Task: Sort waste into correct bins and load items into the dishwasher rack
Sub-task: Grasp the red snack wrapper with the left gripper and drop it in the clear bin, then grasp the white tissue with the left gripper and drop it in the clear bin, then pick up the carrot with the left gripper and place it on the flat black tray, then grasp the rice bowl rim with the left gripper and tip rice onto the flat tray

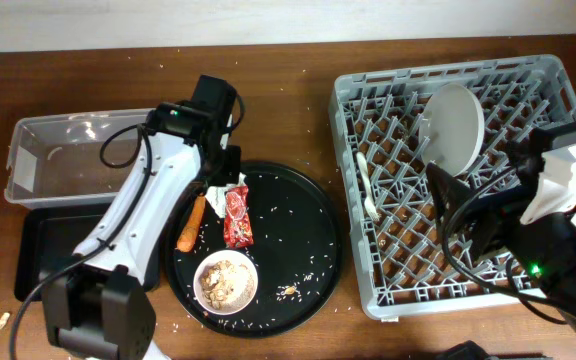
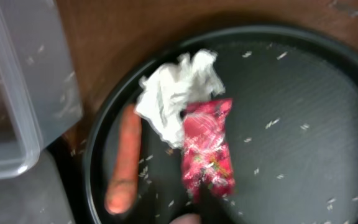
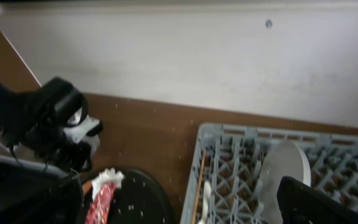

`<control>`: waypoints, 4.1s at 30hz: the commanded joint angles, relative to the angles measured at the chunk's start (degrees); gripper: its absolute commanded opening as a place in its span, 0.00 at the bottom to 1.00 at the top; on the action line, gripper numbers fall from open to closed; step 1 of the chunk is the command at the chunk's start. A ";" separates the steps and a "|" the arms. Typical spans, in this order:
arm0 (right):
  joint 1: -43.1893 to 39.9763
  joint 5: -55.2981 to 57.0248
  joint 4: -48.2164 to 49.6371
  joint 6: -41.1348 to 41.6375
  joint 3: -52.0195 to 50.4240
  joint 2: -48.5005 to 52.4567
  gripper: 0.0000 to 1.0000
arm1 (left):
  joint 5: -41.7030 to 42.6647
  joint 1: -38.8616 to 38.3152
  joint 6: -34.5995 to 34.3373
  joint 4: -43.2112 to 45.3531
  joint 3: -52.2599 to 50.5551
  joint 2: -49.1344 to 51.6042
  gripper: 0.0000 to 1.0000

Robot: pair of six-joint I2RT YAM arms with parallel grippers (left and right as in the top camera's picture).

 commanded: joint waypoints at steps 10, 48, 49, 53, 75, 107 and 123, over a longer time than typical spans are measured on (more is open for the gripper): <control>-0.37 0.09 -4.02 -0.22 0.00 0.02 0.99 | -13.86 -14.32 -13.84 9.57 -13.35 15.23 0.33; -0.37 0.07 -6.99 -0.20 0.00 0.00 0.99 | -15.15 -0.28 -2.84 -3.58 12.70 8.50 0.00; -0.37 0.04 -6.99 -0.20 0.00 0.00 0.99 | -15.93 2.80 -2.91 -2.91 13.79 8.37 0.00; -0.37 0.02 -6.95 -0.17 0.00 0.02 0.99 | -12.13 19.06 -6.10 3.39 13.86 8.74 0.00; -0.37 -0.37 -7.19 -0.22 0.00 0.00 0.99 | -10.43 2.19 -7.17 9.38 -26.14 4.13 0.47; -0.37 -0.39 -7.19 -0.20 0.02 0.02 0.99 | 5.35 -18.05 -4.33 -4.00 -22.62 -21.57 0.41; -0.37 -0.39 -7.19 -0.20 0.02 0.00 0.99 | 8.07 -28.17 -11.54 18.75 -44.30 -15.19 0.01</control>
